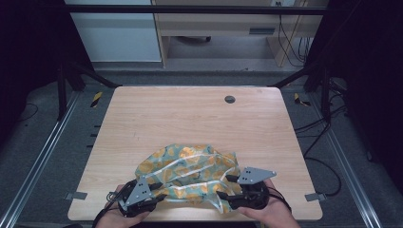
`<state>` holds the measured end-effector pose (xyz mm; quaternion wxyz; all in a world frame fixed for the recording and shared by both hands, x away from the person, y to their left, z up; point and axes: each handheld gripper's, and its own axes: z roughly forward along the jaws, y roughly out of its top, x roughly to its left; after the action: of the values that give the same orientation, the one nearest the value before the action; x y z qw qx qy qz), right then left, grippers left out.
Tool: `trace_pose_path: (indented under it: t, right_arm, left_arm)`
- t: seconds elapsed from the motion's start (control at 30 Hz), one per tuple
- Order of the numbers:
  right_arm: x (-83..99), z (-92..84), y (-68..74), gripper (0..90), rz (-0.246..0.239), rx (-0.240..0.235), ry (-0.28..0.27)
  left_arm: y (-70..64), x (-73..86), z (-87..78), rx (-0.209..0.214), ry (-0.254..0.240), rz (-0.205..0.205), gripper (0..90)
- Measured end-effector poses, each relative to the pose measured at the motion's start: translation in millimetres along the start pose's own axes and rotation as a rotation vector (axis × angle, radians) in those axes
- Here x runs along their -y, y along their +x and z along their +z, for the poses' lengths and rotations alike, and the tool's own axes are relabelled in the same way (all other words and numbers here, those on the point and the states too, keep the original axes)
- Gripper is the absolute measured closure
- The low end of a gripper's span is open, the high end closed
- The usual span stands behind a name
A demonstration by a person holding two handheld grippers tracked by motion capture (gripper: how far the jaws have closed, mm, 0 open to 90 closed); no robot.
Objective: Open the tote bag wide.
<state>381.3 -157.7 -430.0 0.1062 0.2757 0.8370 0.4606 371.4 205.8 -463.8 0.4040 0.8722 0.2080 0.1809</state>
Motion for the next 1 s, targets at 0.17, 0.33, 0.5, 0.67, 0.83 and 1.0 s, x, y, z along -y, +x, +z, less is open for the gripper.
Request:
trace_pose_path:
  t: [0.17, 0.33, 0.5, 0.67, 0.83, 1.0]
  right_arm:
    - [-15.7, -4.2, -4.4, 36.6, 0.006, -0.018, -0.02]
    - [-31.7, 6.1, -8.0, 56.9, -0.045, 0.003, -0.022]
    - [-30.3, 21.8, -20.8, 68.5, -0.099, 0.052, 0.047]
    - [-16.3, 22.3, -25.7, 60.9, -0.107, 0.016, 0.112]
    - [-5.2, 20.9, -24.1, 52.8, -0.118, -0.007, 0.145]
    - [7.8, 21.6, -22.4, 42.9, -0.115, -0.031, 0.177]
  left_arm:
    - [0.2, 2.2, 2.3, 0.02, 0.04, 0.013, 74.8]
    - [1.3, 2.3, 2.7, 0.026, 0.053, 0.03, 81.8]
    - [1.6, 2.9, 1.0, 0.022, 0.06, 0.05, 85.2]
    - [4.0, 1.6, -0.3, 0.01, 0.041, 0.04, 85.5]
    - [4.8, 1.5, -1.4, -0.009, 0.03, 0.035, 85.7]
    - [6.6, 0.9, -2.8, -0.033, 0.014, 0.021, 86.0]
